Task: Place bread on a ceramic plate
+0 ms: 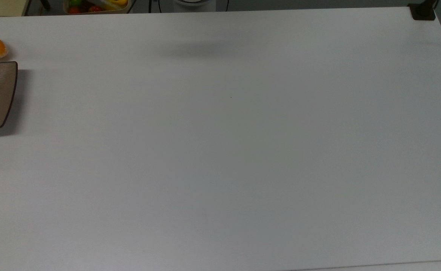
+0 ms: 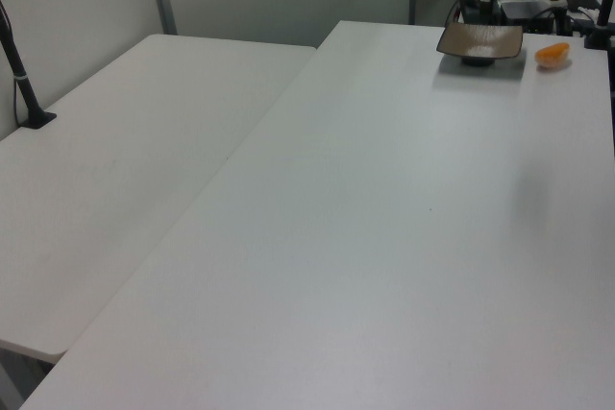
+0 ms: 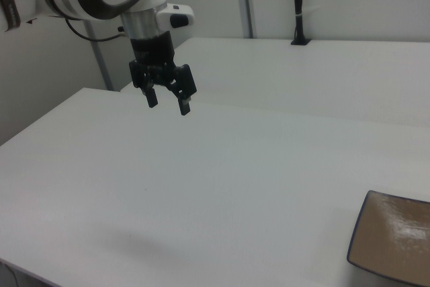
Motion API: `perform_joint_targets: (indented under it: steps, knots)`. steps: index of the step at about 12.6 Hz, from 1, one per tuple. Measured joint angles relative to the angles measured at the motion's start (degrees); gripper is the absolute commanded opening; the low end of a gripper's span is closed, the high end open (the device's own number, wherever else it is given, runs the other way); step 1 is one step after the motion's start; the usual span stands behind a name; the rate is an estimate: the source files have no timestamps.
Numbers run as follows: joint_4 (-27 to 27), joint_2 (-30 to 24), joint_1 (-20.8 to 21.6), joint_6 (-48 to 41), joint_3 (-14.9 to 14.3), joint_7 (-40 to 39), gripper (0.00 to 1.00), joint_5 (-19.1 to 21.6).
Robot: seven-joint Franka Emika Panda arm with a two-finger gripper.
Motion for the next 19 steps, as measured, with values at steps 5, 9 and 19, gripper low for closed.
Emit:
perform_joint_targets:
  steps: [5, 9, 19]
  knots:
    - [0.09, -0.01, 0.02, 0.00, -0.10, 0.00, 1.00, 0.15]
    - [0.09, -0.03, 0.04, 0.00, -0.10, -0.28, 1.00, 0.15]
    - [-15.31, -5.31, -7.74, 7.19, -2.58, -35.36, 1.00, -11.75]
